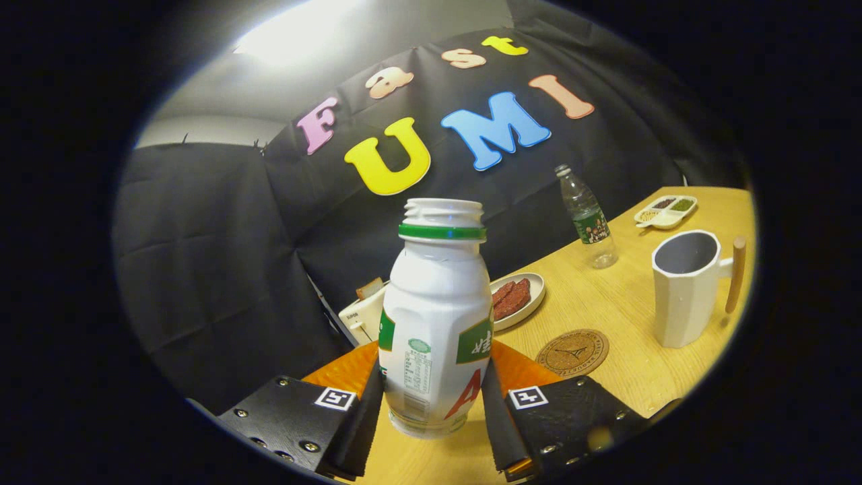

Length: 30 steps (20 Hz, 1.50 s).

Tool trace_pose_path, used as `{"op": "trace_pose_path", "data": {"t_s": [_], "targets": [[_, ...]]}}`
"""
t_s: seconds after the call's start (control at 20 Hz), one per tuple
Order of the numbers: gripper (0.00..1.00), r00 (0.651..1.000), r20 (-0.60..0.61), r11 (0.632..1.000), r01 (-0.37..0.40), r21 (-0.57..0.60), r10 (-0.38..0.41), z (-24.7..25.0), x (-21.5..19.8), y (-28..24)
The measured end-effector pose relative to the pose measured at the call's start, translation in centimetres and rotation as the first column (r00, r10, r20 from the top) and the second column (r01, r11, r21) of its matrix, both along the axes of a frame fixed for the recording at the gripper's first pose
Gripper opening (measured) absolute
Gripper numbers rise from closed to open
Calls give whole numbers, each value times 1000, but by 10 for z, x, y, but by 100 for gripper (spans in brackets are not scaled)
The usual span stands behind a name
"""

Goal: Take the bottle from table, then pour the juice into the cup, finally place the bottle on the coaster

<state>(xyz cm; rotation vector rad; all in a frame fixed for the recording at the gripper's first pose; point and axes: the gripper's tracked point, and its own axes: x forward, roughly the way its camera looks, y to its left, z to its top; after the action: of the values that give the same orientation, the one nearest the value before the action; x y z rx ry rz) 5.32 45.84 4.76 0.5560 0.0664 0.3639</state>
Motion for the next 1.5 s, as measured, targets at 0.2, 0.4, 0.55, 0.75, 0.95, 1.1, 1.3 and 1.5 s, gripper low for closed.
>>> {"op": "trace_pose_path", "data": {"t_s": [0.2, 0.4, 0.55, 0.75, 0.95, 1.1, 1.3, 1.5], "targets": [[67, 1000, -23, 985, 13, 172, -9, 8, 2, -7], [66, 999, -37, 968, 14, 250, -5, 11, 2, -12], [67, 999, -49, 950, 8, 312, 8, 11, 9, -15], [67, 998, -54, 912, 9, 409, 14, 16, 17, -26], [66, 999, -41, 848, 10, 530, 14, 24, 21, -42], [66, 999, -37, 814, 17, 580, 5, 23, 23, -52], [66, 999, -40, 788, 22, 615, 4, 23, 21, -56], [66, 999, -41, 767, 15, 642, 15, 24, 24, -56]]}}
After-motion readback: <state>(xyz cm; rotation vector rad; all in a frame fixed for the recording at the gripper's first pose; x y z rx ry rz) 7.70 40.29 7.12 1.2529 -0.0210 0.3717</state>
